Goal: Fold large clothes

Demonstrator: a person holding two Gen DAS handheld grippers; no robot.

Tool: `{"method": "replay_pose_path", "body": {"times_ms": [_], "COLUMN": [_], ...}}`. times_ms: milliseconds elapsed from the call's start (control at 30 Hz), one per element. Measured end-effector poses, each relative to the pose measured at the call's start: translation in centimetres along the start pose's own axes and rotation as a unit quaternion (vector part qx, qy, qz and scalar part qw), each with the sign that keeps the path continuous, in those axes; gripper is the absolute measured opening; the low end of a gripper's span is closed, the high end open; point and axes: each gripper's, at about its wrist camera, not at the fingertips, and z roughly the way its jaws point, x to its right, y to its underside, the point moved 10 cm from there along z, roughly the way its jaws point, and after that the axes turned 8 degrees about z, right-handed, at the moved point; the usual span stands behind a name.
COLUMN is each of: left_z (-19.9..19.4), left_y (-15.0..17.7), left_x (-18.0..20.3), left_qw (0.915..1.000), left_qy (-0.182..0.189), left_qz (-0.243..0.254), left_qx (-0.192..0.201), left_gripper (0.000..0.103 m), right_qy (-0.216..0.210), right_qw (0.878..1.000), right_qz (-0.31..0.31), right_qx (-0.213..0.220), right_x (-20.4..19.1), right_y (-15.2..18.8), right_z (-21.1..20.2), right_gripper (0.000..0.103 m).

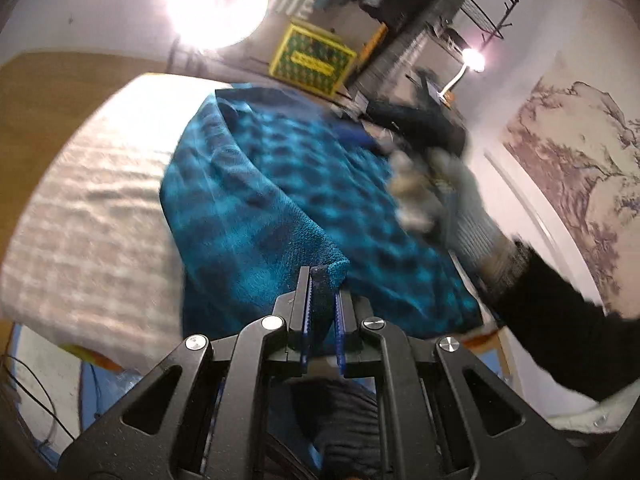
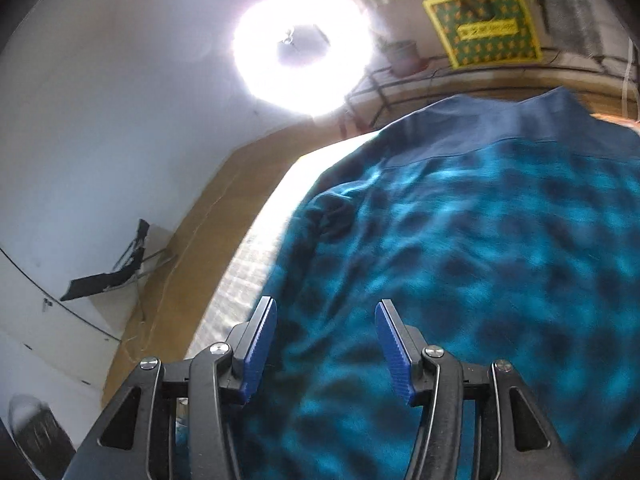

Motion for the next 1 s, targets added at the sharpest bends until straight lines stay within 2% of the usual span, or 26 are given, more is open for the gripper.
{"method": "replay_pose_path", "body": {"times_ms": [67, 400, 567, 667, 700, 733, 767, 800, 833, 933, 1000], "left_z": [-0.1, -1.1, -0.9, -0.6, -0.6, -0.6, -0.5, -0.4, -0.3, 0.3, 0.7], "left_y": [0.6, 1.6, 2.1, 2.6, 2.7, 2.8, 2.8, 2.9, 2.9, 3.2, 3.3], "left_x": [0.4, -1.7, -1.7, -1.7, -1.7, -1.7, -1.7, -1.8, -1.8, -1.3, -0.7], "left_qw": [1.0, 0.9998, 0.9998, 0.9998, 0.9998, 0.9997, 0.9997, 0.9996, 0.9995, 0.9988, 0.998], "left_qy": [0.0, -0.01, -0.008, -0.01, -0.011, -0.013, -0.015, -0.017, -0.022, -0.03, -0.031], "left_qz": [0.002, -0.018, -0.017, -0.012, -0.009, -0.007, -0.005, -0.002, 0.003, 0.024, 0.043], "left_qx": [-0.006, -0.005, -0.009, -0.015, -0.017, -0.018, -0.019, -0.02, -0.022, -0.03, -0.033], "left_gripper": [0.007, 0.007, 0.007, 0.007, 0.007, 0.007, 0.007, 0.007, 0.007, 0.007, 0.007], "right_qy": [-0.02, -0.035, -0.004, 0.037, 0.046, 0.06, 0.069, 0.077, 0.086, 0.081, 0.075], "right_qw": [1.0, 0.996, 0.996, 0.995, 0.995, 0.994, 0.993, 0.992, 0.991, 0.994, 0.996], "right_qz": [0.015, 0.058, 0.044, 0.026, 0.022, 0.016, 0.012, 0.008, 0.006, 0.003, -0.007], "right_qx": [-0.017, -0.057, -0.072, -0.085, -0.088, -0.093, -0.098, -0.1, -0.099, -0.079, -0.053], "right_x": [-0.5, -2.8, -4.1, -4.3, -4.3, -4.3, -4.2, -4.1, -4.0, -4.2, -3.9], "right_y": [-1.3, -5.4, -7.3, -8.2, -8.3, -8.4, -8.4, -8.5, -8.6, -10.1, -11.8], "right_z": [2.4, 13.2, 17.3, 20.1, 20.5, 21.2, 21.7, 21.9, 22.0, 20.6, 18.0], "right_gripper": [0.055, 0.055, 0.055, 0.047, 0.041, 0.029, 0.023, 0.011, 0.005, 0.0, 0.0]}}
